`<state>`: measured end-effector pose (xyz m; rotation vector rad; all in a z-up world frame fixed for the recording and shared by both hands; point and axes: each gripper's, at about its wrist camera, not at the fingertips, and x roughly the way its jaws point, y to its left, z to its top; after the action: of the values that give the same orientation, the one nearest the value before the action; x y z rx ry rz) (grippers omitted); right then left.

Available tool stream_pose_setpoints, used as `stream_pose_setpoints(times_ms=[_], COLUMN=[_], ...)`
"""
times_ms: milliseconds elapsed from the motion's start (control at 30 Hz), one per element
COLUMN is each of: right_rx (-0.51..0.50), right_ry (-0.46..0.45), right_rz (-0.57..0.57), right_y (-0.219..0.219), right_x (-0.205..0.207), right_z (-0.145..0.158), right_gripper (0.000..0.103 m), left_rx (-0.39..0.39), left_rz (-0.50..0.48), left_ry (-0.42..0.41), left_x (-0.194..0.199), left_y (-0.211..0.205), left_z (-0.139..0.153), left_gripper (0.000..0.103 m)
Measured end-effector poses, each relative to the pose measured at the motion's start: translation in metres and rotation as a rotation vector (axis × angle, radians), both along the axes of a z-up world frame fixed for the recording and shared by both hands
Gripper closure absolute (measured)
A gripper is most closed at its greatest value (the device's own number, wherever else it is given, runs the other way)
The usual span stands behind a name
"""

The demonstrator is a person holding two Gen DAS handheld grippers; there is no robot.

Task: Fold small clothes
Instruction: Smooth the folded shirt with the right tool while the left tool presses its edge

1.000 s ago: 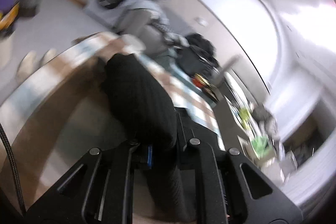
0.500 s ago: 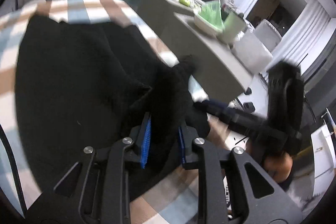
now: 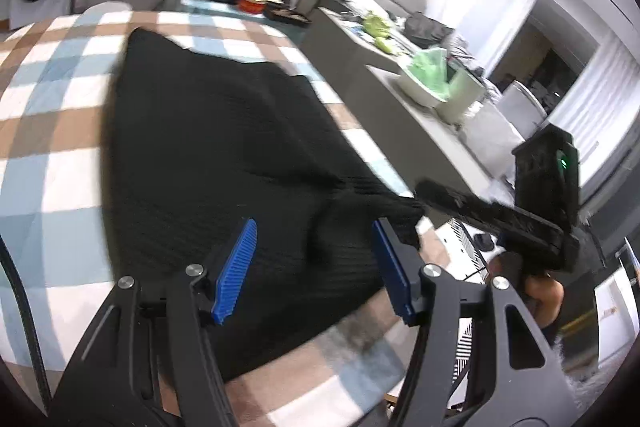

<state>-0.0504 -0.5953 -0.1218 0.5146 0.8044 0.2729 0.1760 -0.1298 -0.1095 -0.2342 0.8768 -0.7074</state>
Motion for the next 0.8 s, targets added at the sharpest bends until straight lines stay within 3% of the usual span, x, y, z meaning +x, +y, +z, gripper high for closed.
stream_pose_setpoints(times_ms=[100,167,300,433,600,633,667,700,733,800], right_rx=[-0.041,-0.008,0.098,0.063,0.105,0.1,0.089,0.076,0.059,0.028], right_ry=[0.093,0.129,0.096,0.139,0.16,0.151,0.15,0.156,0.154,0.093], right_rz=[0.028,0.015,0.038,0.021,0.035,0.039,0.039,0.04,0.037,0.049], right_y=[0.008,0.003,-0.001,0.002,0.004,0.007,0.009,0.011,0.014,0.02], right_x=[0.001,-0.001,0.004,0.028,0.057,0.062,0.064,0.064,0.064,0.061], right_z=[-0.012,-0.018,-0.015,-0.023,-0.035,-0.035,-0.035,-0.034,-0.031,-0.015], right_gripper=[0.057,0.057,0.057,0.057,0.057,0.061,0.081,0.092,0.098,0.098], left_rx=[0.017,0.025,0.023,0.01,-0.009,-0.012,-0.014,-0.019,-0.023,-0.028], left_rz=[0.027,0.031,0.037,0.061,0.108,0.116,0.122,0.128,0.133,0.143], left_ry=[0.026,0.047,0.076,0.082,0.094,0.098,0.102,0.105,0.106,0.1], left_x=[0.004,0.007,0.006,0.007,0.009,0.01,0.01,0.011,0.011,0.01], left_y=[0.014,0.017,0.028,0.035,0.053,0.057,0.059,0.062,0.064,0.07], left_z=[-0.011,-0.022,-0.036,-0.042,-0.046,-0.047,-0.047,-0.047,-0.046,-0.043], left_gripper=[0.046,0.046,0.046,0.046,0.046,0.046,0.046,0.046,0.046,0.046])
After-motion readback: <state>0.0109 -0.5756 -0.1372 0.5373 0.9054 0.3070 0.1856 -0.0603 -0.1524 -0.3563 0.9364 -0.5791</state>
